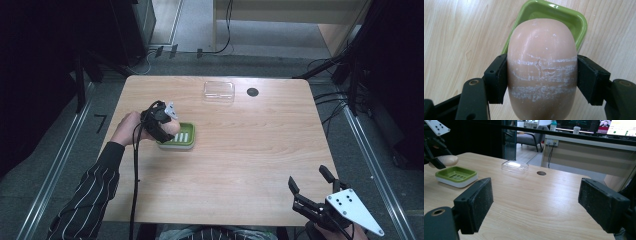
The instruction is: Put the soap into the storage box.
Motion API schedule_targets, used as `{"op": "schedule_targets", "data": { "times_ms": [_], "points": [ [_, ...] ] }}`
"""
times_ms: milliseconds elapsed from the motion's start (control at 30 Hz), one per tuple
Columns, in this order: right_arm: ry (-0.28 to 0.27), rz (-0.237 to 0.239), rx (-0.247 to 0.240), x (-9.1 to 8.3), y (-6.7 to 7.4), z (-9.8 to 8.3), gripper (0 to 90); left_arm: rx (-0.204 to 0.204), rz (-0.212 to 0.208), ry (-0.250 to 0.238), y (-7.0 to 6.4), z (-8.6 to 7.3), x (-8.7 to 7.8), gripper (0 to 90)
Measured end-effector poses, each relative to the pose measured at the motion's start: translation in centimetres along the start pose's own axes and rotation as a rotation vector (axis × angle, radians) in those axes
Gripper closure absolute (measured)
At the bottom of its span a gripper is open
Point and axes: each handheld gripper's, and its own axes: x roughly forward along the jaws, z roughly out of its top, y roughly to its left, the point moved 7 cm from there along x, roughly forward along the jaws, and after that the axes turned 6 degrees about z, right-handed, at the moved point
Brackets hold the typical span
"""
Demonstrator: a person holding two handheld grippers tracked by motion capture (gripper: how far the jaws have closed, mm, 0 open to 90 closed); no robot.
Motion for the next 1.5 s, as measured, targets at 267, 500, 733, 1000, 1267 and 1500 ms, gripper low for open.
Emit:
{"op": "schedule_targets", "data": {
  "times_ms": [267,500,733,1000,1267,1500],
  "points": [
    [0.0,-0.001,-0.001,0.0,0.0,0.0,13.2,0.044,-0.024,-0.036,-0.4,0.5,0.7,33.5],
    [0.0,-0.001,-0.001,0.0,0.0,0.0,13.2,0.056,-0.023,-0.03,-0.3,0.6,1.8,33.5],
    [0.001,-0.001,0.0,0.0,0.0,0.0,13.2,0.052,-0.025,-0.039,-0.3,0.9,2.8,33.5],
    [0.002,0.0,0.0,0.0,0.0,0.0,13.2,0.029,-0.022,-0.011,0.0,0.7,4.1,33.5],
    [0.002,0.0,0.0,0.0,0.0,0.0,13.2,-0.013,-0.03,0.016,0.0,0.4,4.6,33.4],
    [0.002,0.0,0.001,0.0,0.0,0.0,13.2,-0.061,-0.036,0.043,-0.2,0.1,5.2,33.4]
  ]
}}
